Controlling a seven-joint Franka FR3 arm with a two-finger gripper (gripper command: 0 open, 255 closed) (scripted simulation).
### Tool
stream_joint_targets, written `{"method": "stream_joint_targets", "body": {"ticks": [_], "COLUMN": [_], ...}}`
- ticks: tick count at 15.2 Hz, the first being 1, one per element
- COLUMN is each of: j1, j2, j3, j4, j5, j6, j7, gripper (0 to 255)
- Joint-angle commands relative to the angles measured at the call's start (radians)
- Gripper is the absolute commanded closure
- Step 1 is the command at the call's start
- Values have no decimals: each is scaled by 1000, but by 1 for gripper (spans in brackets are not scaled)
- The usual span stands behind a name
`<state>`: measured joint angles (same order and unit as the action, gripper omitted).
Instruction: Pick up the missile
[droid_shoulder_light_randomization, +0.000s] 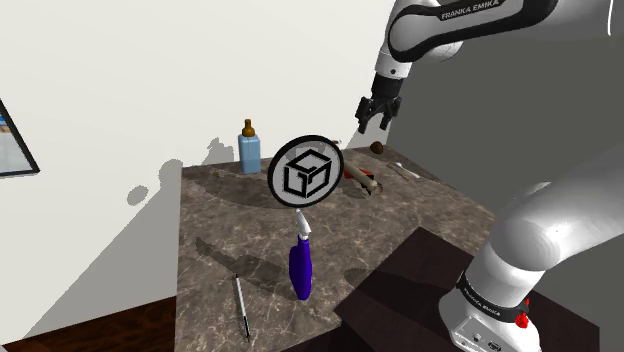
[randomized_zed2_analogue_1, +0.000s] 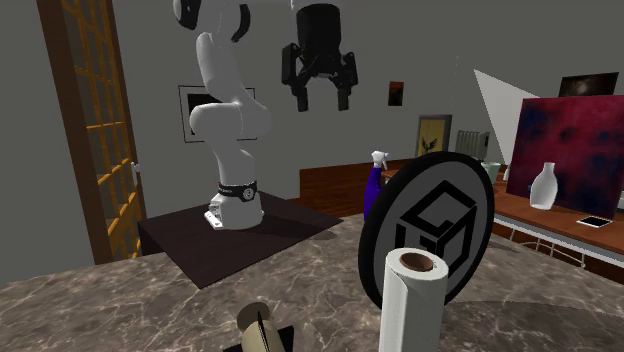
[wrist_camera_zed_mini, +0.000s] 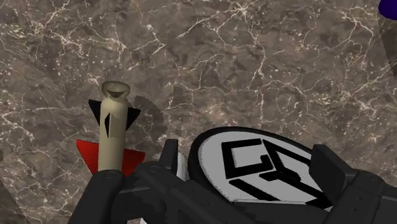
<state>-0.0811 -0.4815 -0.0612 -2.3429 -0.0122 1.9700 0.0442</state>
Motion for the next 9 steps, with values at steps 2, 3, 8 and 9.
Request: {"method": "stream_joint_targets", "body": {"ticks": [2,3,8,9], "j1": [-14,-19,-42,-47], "j2": [93,125,293,328], "j3": [-25,-34,-77,-85], "j4": [11,18,72,85], "j5": [-5,-6,-2,1], "j6": [63,81,162,177], "j7": [-18,-25,-63,-71], "gripper": [0,0,0,0]}}
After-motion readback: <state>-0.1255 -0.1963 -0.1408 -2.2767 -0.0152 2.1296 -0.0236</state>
